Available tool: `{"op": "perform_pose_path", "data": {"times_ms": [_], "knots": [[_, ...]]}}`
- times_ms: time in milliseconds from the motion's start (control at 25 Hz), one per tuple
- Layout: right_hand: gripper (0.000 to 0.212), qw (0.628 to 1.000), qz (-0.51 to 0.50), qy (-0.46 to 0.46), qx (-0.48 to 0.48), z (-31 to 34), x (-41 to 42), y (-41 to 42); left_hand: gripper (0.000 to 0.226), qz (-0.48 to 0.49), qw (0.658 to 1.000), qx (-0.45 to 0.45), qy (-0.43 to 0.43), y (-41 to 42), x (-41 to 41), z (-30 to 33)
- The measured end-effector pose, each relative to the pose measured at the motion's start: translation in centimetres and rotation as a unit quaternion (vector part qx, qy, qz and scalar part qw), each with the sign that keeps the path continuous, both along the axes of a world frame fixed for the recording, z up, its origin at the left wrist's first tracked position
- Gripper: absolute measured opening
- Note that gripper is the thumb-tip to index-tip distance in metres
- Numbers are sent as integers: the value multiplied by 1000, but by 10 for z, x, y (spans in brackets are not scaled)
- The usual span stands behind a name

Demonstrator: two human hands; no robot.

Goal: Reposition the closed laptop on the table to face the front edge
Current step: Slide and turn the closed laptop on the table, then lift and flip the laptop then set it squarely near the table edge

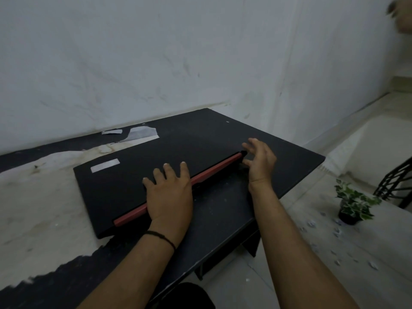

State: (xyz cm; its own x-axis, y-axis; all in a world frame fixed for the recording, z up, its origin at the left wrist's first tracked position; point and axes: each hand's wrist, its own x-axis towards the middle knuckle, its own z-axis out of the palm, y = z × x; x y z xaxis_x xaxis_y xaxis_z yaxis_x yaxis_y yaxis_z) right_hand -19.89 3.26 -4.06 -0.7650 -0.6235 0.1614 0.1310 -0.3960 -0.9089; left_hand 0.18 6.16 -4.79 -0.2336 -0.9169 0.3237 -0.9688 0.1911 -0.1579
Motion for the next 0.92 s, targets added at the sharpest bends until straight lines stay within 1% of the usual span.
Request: {"op": "perform_pose_path", "data": {"times_ms": [80, 160, 200, 240, 280, 360, 400, 440, 480, 560, 600, 680, 800, 920], "knots": [[16, 997, -6, 51, 51, -2, 3, 0, 75, -2, 1000, -6, 8, -1, 3, -2], [23, 988, -9, 109, 111, -2, 6, 4, 76, -3, 1000, -9, 11, -1, 5, -4], [29, 977, -8, 159, 142, -2, 8, 7, 75, -3, 1000, -11, 14, -1, 5, -4], [37, 955, -7, 238, 174, -6, 11, 11, 74, -3, 1000, -11, 15, 0, 4, -5], [48, 917, -6, 345, 202, -11, 16, 16, 73, -3, 1000, -12, 16, -1, 4, -5], [69, 802, -6, 556, 220, -19, 30, 24, 73, -3, 1000, -14, 13, -2, 4, -6], [74, 741, -4, 636, 216, -19, 37, 23, 73, -4, 1000, -14, 13, -3, 4, -7], [75, 690, 9, 692, 212, -17, 43, 20, 73, -7, 1000, -13, 13, -4, 5, -7], [75, 651, 29, 729, 209, -13, 48, 16, 73, -10, 1000, -12, 14, -5, 5, -6], [77, 594, 63, 778, 196, -5, 49, 10, 72, -11, 1000, -13, 19, -5, 5, -5], [76, 575, 70, 795, 183, -2, 46, 7, 71, -12, 1000, -13, 20, -5, 6, -5], [74, 555, 71, 812, 167, 1, 41, 4, 71, -17, 999, -14, 24, -4, 9, -5], [81, 561, 78, 811, 144, -1, 42, 1, 72, -23, 999, -18, 28, -3, 18, -3], [80, 567, 93, 808, 130, -1, 45, 0, 73, -25, 999, -23, 31, -1, 22, 3]]}}
